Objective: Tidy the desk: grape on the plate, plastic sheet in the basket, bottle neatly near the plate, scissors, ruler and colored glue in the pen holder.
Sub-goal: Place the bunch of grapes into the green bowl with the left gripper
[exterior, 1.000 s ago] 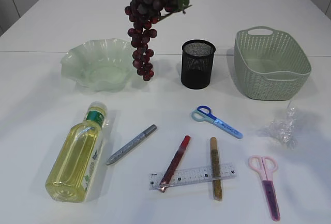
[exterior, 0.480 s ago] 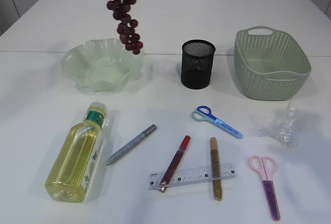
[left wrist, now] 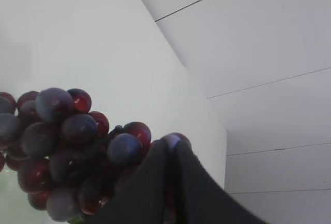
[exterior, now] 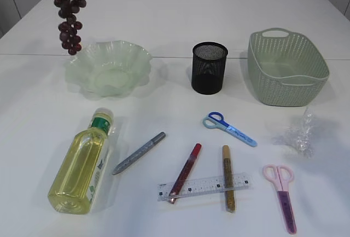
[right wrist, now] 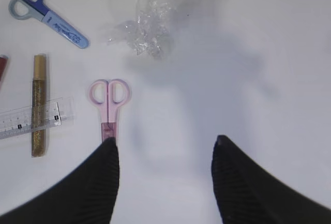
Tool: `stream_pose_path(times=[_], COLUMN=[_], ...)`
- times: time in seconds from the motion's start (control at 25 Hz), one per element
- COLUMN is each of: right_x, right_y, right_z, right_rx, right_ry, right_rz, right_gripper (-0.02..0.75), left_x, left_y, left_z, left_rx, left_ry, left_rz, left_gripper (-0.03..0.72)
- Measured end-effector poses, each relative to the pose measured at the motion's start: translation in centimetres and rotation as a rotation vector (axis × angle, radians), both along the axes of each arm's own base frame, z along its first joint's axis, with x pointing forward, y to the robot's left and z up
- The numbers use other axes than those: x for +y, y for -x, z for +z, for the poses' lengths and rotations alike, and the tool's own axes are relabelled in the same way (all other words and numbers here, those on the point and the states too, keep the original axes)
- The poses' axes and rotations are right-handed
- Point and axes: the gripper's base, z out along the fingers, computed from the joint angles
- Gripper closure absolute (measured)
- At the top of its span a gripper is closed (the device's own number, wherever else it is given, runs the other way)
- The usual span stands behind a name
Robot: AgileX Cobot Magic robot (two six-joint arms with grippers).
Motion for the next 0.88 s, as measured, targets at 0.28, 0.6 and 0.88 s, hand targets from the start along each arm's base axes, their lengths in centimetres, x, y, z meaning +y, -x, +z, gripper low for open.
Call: stream_pose_path(times=[0.28, 0.6, 0.88], right_x=[0.0, 0.0, 0.0], right_y=[0.0, -0.1, -0.1], right_z=[0.0, 0.0, 0.1], right_rx=[0.000, -0.011, -0.016], right_ry=[0.002, 0.000, -0.005], right_rz=[0.000, 0.000, -0.001], right_gripper=[0.286, 0.286, 0.286], left_x=[-0.5, -1.0, -1.1], left_y=[-2.1, -4.4, -4.3], left_z=[-4.4, -11.3, -14.4], left_rx=[0.094, 0.234, 0.379], left_ry=[-0.017, -0.050, -0.087], left_rz=[0.000, -0.001, -0.024], left_gripper=[0.690, 0.690, 0.556])
